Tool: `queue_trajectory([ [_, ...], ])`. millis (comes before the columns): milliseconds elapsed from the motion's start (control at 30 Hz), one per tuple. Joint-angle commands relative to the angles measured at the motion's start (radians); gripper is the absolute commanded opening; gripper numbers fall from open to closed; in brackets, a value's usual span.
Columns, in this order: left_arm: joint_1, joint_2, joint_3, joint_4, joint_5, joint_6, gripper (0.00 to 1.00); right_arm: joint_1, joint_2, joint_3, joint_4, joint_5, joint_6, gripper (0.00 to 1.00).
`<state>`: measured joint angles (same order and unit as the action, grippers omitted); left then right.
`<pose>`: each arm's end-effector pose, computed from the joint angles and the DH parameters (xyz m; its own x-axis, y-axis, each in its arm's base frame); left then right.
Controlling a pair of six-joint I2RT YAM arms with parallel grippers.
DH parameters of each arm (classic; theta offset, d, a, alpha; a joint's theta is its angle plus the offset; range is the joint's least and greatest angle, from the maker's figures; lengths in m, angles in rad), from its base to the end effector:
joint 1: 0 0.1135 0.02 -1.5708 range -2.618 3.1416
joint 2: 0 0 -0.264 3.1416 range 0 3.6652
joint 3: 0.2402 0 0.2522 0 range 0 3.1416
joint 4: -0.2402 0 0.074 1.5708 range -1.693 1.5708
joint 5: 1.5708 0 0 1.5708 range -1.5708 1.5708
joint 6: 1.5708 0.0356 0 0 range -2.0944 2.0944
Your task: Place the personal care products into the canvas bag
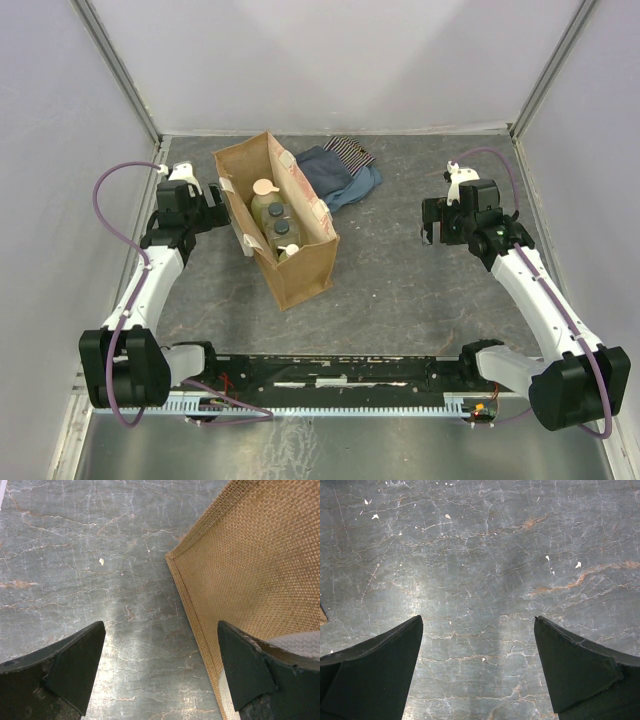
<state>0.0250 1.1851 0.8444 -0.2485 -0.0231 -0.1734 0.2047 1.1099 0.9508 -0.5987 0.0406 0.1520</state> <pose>0.2626 0.0074 0.2719 -0.5396 -0.1860 -0.8211 -0.1394 0.9816 -0.1308 0.2290 0.0461 0.2951 -0.6916 0.0109 -0.7222 -0.0703 0.9941 0.0824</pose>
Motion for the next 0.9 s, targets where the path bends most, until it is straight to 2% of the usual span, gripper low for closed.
queue_trajectory([
  [0,0.003,0.005,0.039,0.015,0.016,0.029,1.0,-0.004,-0.007,0.01,0.024,-0.009,-0.011,1.0],
  [867,0.003,0.02,0.052,0.006,0.014,0.024,1.0,-0.004,-0.01,0.016,0.049,0.061,0.046,1.0],
])
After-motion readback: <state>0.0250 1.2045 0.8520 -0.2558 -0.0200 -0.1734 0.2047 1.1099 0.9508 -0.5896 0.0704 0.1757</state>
